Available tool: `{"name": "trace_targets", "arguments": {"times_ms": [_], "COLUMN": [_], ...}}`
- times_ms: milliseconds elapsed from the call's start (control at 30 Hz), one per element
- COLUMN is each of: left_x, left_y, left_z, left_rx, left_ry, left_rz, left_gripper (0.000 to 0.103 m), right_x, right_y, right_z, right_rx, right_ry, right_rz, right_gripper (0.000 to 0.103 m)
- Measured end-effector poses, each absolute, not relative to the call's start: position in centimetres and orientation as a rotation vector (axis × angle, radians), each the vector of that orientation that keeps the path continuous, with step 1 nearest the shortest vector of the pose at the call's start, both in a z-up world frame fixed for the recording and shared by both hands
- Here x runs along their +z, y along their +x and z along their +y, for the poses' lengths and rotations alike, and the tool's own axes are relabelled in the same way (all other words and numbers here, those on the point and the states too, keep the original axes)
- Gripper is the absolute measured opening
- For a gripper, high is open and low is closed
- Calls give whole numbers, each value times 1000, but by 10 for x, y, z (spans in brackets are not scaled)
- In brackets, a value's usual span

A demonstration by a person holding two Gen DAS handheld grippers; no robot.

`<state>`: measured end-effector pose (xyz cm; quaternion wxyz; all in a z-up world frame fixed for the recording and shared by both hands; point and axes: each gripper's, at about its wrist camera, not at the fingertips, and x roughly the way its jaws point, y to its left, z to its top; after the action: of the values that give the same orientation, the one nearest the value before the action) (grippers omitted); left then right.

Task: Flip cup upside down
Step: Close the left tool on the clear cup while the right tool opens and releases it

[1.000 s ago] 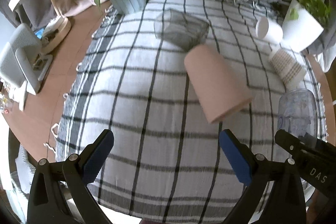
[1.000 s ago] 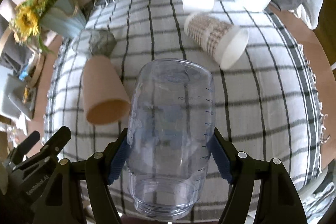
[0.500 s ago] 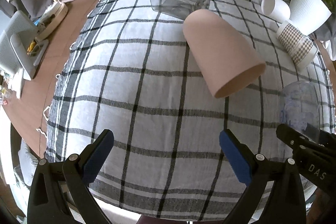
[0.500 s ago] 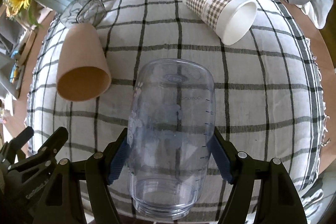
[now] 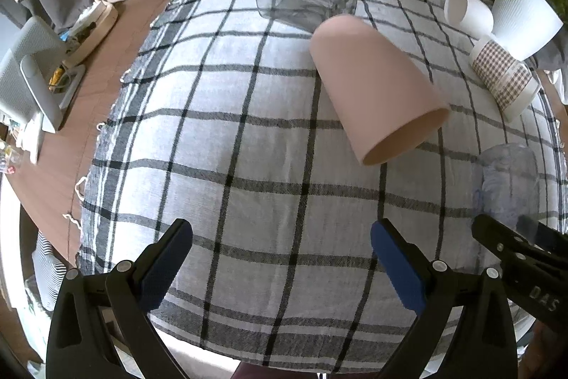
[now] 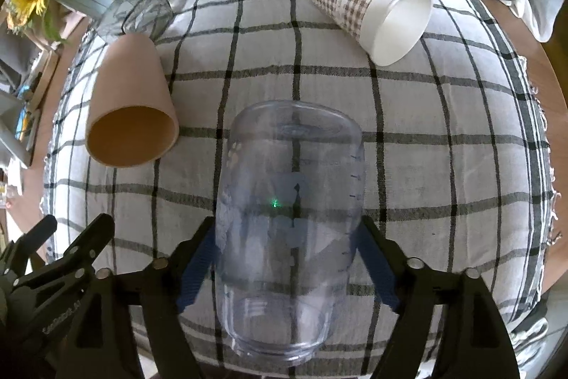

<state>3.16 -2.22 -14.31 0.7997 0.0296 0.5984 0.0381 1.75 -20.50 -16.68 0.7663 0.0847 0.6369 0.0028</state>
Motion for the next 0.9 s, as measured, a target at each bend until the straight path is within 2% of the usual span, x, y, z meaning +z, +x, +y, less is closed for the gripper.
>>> {"name": "trace_targets", "arguments": {"times_ms": [467,900], "left_x": [-92,-99], "left_y": [25,35], "left_z": [-69,-158], "left_rx": [-80,-293], "left_ry": [72,113], "left_rz": [1212,1248], "left_gripper": [102,102], "right_x": [-86,-90], "right_y": [-4,-30], "right_z": [-248,-334], "right_rx": [-45,-211], "right_ry": [287,414], "right_rz": [1196,1176], "right_gripper": [81,81]}}
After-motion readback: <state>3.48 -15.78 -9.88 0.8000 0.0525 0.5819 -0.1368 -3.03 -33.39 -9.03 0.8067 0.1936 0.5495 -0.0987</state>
